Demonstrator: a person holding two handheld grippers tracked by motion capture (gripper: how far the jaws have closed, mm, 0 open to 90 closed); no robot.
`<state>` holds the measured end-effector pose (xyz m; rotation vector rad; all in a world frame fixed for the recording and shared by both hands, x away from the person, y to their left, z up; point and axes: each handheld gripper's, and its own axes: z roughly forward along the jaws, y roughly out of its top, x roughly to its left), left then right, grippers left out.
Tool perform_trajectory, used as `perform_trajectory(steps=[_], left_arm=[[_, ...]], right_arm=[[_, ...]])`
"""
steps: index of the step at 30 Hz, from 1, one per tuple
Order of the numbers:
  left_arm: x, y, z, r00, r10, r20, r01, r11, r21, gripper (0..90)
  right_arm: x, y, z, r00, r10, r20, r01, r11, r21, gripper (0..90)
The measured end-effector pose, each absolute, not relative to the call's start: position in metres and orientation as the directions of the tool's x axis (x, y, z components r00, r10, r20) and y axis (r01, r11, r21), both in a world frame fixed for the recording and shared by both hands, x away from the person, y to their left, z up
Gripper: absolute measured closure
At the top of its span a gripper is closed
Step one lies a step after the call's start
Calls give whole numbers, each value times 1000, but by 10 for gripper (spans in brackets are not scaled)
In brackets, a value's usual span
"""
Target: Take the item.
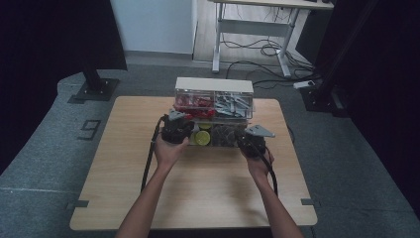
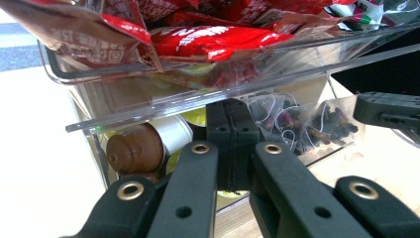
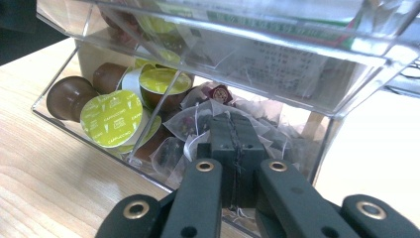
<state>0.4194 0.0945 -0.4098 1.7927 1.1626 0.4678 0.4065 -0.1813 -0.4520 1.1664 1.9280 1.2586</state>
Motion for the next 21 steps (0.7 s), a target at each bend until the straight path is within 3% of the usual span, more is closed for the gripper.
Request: perform_trajectory(steps=[21], left_arm=[[419, 94, -410, 481, 862, -162, 515, -128, 847, 900]], right_arm=[[394, -200, -442, -464, 886, 15, 343, 164, 925, 889]])
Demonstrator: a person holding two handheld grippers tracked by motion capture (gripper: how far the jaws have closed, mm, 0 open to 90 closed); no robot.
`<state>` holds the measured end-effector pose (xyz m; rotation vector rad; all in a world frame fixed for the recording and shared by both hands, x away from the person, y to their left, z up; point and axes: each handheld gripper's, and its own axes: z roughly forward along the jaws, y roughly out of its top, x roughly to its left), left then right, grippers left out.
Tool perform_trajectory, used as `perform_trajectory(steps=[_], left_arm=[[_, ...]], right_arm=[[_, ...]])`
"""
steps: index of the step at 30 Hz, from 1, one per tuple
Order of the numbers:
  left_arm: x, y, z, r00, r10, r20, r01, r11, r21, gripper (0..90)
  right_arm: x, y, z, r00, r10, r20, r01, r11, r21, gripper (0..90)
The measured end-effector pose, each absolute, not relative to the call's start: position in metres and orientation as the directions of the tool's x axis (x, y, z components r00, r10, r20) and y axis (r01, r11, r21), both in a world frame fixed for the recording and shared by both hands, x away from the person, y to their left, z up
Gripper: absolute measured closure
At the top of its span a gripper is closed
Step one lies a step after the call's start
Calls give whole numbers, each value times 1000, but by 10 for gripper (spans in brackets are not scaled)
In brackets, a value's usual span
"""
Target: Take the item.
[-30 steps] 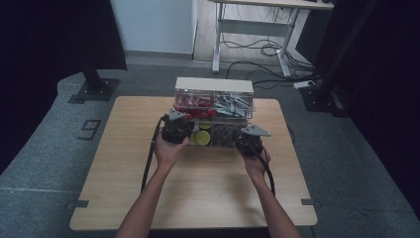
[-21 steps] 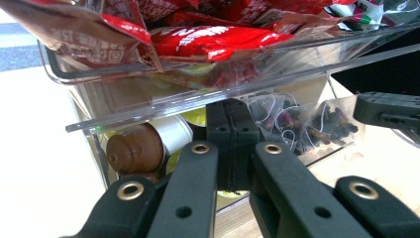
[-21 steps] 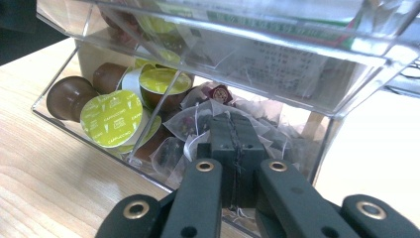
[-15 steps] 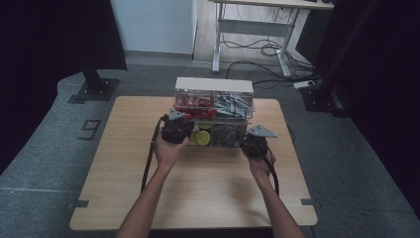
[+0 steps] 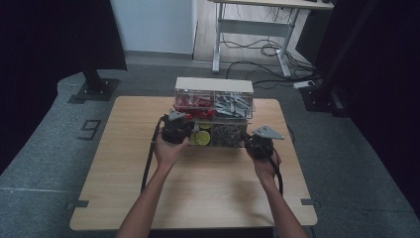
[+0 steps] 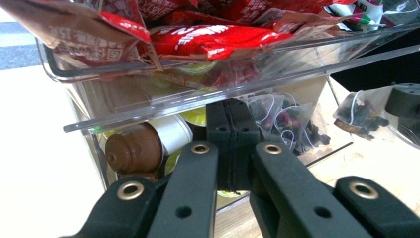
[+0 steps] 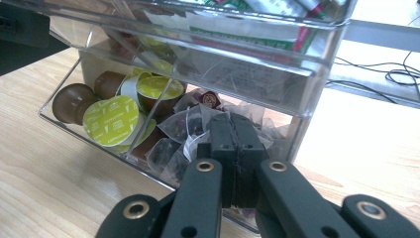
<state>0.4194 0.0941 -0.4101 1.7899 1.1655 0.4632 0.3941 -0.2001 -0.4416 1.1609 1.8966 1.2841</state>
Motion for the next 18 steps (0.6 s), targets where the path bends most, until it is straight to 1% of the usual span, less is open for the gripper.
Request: perform_trajectory(steps=[18], left_arm=[[419, 92, -411, 480, 862, -159, 516, -131, 846, 900]], right_arm=[[383, -227, -437, -435, 900, 24, 332, 136, 934, 889]])
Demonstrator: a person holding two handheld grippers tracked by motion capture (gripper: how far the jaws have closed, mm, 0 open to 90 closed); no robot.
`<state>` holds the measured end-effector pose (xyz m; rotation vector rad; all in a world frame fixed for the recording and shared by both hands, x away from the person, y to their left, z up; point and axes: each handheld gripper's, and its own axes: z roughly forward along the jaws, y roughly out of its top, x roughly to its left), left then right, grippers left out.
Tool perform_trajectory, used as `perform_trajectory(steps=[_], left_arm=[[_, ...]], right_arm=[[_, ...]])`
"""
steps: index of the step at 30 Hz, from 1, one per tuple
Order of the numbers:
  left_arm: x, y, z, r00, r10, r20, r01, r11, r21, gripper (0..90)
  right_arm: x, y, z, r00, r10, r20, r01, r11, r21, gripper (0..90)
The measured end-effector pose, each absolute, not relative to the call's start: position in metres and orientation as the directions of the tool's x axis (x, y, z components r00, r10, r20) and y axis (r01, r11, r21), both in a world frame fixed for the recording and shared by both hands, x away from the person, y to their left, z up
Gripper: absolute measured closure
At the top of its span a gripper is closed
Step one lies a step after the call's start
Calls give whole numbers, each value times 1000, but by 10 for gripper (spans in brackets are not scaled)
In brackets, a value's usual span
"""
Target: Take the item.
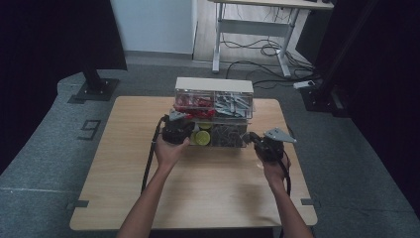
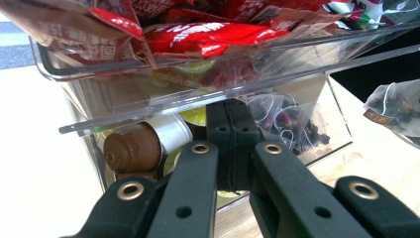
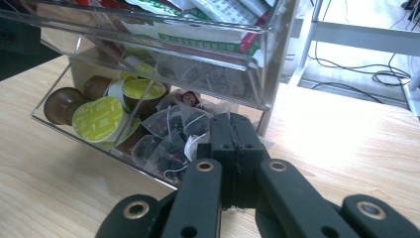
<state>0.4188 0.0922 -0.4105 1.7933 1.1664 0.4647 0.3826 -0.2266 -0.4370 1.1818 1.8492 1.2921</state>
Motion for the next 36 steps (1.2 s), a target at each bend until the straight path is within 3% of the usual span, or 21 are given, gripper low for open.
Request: perform_trajectory(steps=[36], left_arm=[[419, 90, -411, 484, 860, -161, 517, -133, 846, 900]], right_arm=[[370, -259, -440, -385, 922, 39, 331, 99, 939, 889]])
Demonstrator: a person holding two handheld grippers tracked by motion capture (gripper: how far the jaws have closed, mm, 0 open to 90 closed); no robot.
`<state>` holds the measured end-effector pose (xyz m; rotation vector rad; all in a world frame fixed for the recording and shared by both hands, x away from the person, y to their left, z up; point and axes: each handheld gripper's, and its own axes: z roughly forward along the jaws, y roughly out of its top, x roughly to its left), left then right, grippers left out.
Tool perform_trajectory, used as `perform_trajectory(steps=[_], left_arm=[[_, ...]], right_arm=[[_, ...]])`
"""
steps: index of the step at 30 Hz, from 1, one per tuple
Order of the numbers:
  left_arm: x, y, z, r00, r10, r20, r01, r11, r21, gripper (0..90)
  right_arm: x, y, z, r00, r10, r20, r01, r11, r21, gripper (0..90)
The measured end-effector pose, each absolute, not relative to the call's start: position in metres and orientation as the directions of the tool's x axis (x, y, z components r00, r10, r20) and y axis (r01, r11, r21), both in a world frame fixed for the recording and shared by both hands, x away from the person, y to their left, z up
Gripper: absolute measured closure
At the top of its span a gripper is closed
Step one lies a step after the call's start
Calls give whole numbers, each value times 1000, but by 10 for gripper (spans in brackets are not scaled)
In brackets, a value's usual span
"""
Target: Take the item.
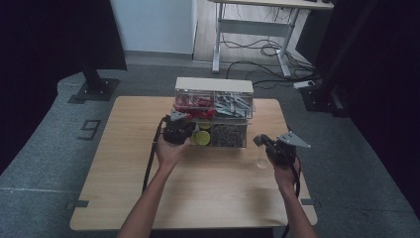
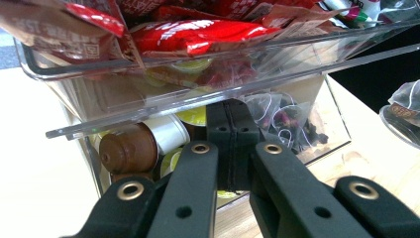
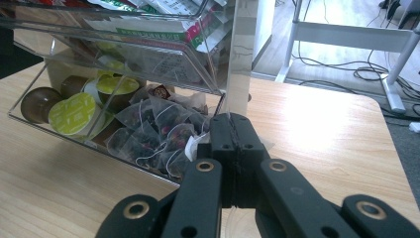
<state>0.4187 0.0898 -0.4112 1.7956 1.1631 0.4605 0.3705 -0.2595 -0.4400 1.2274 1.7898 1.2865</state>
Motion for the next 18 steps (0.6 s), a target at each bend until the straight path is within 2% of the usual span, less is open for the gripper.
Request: perform_trajectory(steps=[18], left_arm=[[419, 90, -411, 483, 862, -156, 517, -136, 845, 900]], right_arm=[[366, -278, -445, -356, 933, 54, 342, 76, 937, 889]])
